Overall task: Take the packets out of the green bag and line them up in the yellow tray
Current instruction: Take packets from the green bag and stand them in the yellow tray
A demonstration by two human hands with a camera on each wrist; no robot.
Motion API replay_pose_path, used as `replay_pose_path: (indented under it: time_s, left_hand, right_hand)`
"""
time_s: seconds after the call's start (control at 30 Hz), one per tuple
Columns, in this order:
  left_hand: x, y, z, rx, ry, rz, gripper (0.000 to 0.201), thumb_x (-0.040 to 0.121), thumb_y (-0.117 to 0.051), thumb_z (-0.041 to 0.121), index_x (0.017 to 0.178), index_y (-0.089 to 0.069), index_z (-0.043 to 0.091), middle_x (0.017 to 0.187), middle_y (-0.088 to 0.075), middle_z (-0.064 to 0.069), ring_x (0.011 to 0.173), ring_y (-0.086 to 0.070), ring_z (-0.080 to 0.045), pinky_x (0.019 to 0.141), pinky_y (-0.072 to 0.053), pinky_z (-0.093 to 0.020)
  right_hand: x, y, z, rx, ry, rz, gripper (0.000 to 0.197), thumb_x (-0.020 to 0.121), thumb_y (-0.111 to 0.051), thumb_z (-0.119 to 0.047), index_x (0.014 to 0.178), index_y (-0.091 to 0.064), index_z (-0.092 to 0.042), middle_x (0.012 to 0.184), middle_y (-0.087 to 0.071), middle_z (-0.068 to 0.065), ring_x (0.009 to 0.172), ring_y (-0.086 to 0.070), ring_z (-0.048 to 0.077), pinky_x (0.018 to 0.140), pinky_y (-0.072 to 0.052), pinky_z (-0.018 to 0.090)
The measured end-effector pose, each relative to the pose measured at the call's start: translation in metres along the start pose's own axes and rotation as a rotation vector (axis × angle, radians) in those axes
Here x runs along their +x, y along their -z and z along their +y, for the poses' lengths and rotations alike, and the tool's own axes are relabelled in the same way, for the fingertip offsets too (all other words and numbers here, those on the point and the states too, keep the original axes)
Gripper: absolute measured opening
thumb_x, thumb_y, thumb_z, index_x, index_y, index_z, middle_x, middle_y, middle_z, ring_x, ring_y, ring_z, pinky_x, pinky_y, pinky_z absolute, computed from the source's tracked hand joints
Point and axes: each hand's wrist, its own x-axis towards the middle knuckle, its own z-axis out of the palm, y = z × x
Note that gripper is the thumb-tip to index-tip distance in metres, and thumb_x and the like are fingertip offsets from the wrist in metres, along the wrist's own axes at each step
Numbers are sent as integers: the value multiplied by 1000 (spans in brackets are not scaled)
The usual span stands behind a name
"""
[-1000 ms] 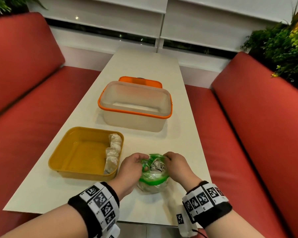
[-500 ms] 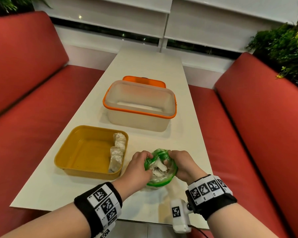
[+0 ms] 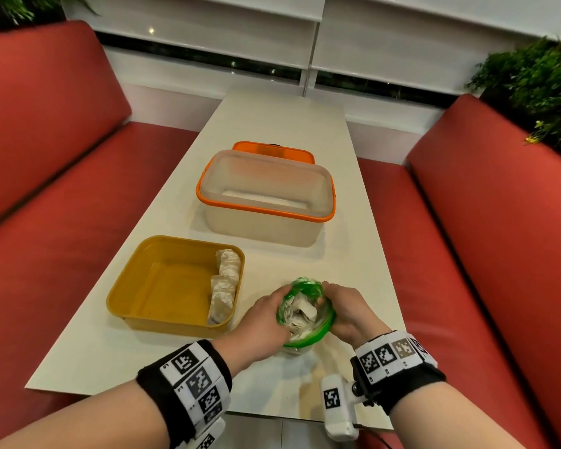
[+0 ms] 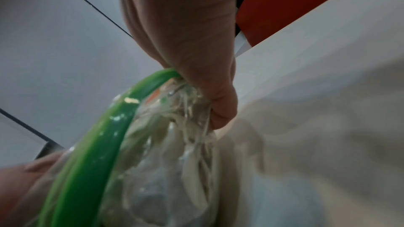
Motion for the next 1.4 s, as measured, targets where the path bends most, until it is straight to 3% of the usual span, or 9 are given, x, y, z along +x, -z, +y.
replay_pose_path:
  time_s: [0.13, 0.27, 0.57, 0.67, 0.77, 0.97, 1.07, 1.2, 1.4]
  left_hand:
    - [5, 5, -5, -97, 61, 34, 88, 77, -60, -1, 149, -21, 28, 138, -48, -3, 118, -52, -20, 98, -49, -32]
    - [8, 0, -14, -133, 90, 101, 86, 74, -68, 0, 146, -30, 27, 135, -53, -1, 115, -55, -17, 97, -49, -30]
    - [6, -10, -21, 114, 9, 140, 67, 89, -60, 14, 148, -28, 20, 147, -39, -2, 133, -39, -16, 109, -30, -22]
    - [4, -8, -15, 216, -8, 97, 68, 92, -54, 21, 150, -19, 16, 154, -26, -3, 140, -26, -16, 112, -19, -20]
    - [3, -2, -8, 193, 32, -13, 81, 85, -61, 29, 150, -15, 16, 153, -26, -3, 139, -27, -17, 108, -24, -20]
    - [-4, 4, -2, 250, 35, -50, 97, 76, -75, 34, 150, -14, 19, 147, -36, -3, 133, -36, -17, 99, -30, -17]
    - [1, -4, -14, 269, 27, -13, 103, 70, -79, 36, 149, -15, 23, 144, -39, -2, 131, -38, -17, 105, -31, -22]
    - [6, -11, -21, 288, 38, 18, 104, 68, -79, 35, 149, -17, 20, 144, -39, -3, 132, -37, -19, 110, -31, -27]
    - [9, -15, -22, 308, 35, 47, 96, 66, -78, 40, 144, -27, 18, 138, -45, -4, 126, -44, -20, 106, -37, -31]
  right_hand:
    - [-4, 1, 4, -497, 347, 57, 13, 93, -43, -4, 92, -48, -17, 74, -56, 5, 61, -53, 18, 53, -40, 27]
    - [-1, 10, 10, -948, 624, 92, 23, 82, -43, 3, 76, -47, -18, 84, -55, 3, 77, -51, 21, 58, -35, 19]
    - [6, 19, 14, -700, 356, 52, 29, 84, -43, 3, 73, -61, -17, 76, -60, 6, 67, -52, 22, 57, -42, 30]
    - [-4, 25, 8, -785, 343, -67, 21, 84, -55, -1, 94, -63, -18, 94, -62, 4, 81, -62, 26, 69, -54, 36]
    - [-8, 33, 6, -927, 323, -209, 60, 72, -71, 1, 125, -53, -21, 116, -60, 2, 103, -62, 23, 87, -55, 39]
    - [-10, 36, 13, -877, 326, -308, 82, 68, -72, 8, 139, -42, -21, 121, -61, 4, 96, -67, 21, 82, -56, 29]
    - [-8, 34, 13, -1117, 400, -266, 85, 68, -79, -4, 141, -39, -23, 121, -59, -3, 88, -64, 10, 75, -51, 15]
    - [-4, 29, 15, -1487, 503, -122, 93, 61, -83, -32, 141, -35, -32, 131, -49, -3, 120, -46, 19, 99, -41, 36]
    - [-6, 22, 21, -1689, 507, -9, 85, 70, -73, -43, 142, -27, -37, 131, -44, -4, 124, -38, 24, 96, -35, 40]
